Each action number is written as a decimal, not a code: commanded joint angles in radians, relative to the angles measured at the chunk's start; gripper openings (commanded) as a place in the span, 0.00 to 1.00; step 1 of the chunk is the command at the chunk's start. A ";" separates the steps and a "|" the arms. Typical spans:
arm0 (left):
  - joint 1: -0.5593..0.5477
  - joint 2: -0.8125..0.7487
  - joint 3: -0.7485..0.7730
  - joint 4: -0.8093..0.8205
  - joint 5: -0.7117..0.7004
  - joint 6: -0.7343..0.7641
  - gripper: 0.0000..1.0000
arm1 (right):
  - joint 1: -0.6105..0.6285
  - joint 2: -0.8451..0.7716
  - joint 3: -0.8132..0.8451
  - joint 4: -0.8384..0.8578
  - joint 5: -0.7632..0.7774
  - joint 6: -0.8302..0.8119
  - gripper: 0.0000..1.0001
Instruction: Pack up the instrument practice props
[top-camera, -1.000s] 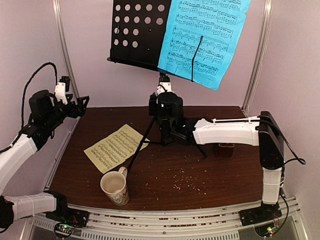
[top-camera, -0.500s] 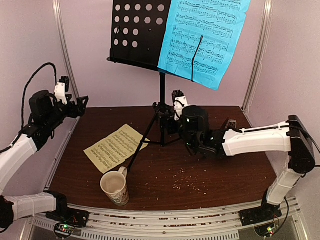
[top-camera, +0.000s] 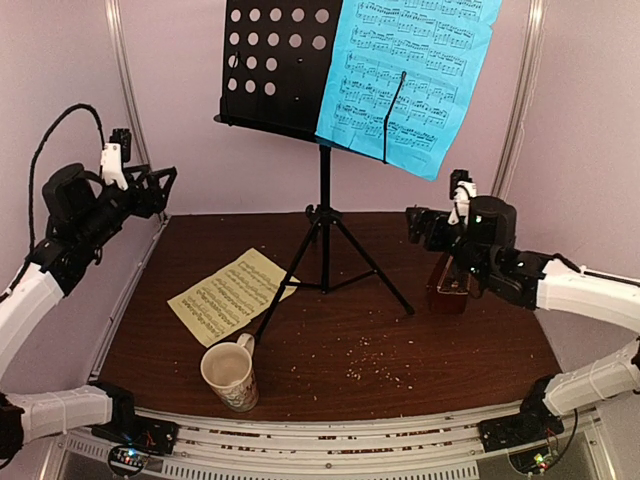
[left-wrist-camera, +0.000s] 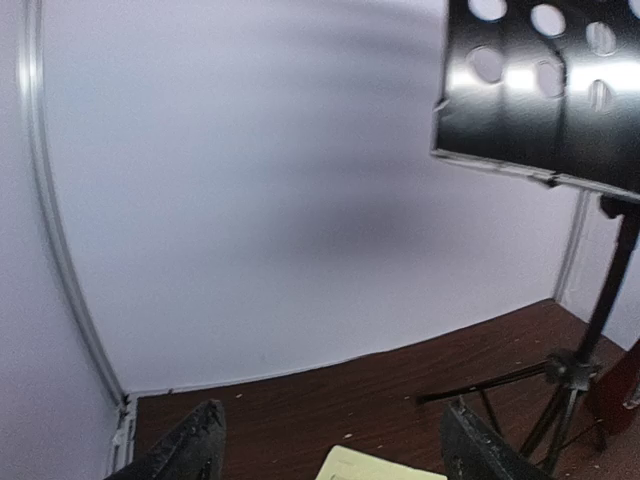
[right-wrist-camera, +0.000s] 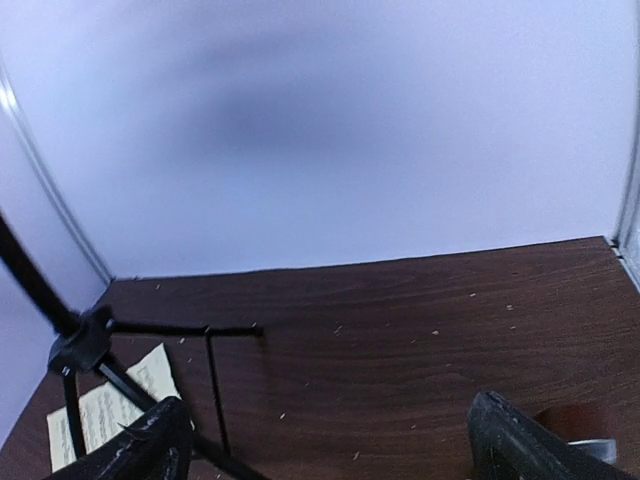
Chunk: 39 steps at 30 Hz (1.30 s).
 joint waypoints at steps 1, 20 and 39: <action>-0.189 0.073 0.159 -0.009 0.054 0.017 0.75 | -0.175 -0.092 0.023 -0.120 -0.177 0.082 0.98; -0.623 0.507 0.644 0.004 0.167 -0.129 0.63 | -0.404 -0.280 0.332 -0.009 -0.898 0.433 0.86; -0.695 0.752 0.914 0.097 0.315 -0.244 0.55 | -0.291 -0.185 0.424 0.067 -0.950 0.393 0.55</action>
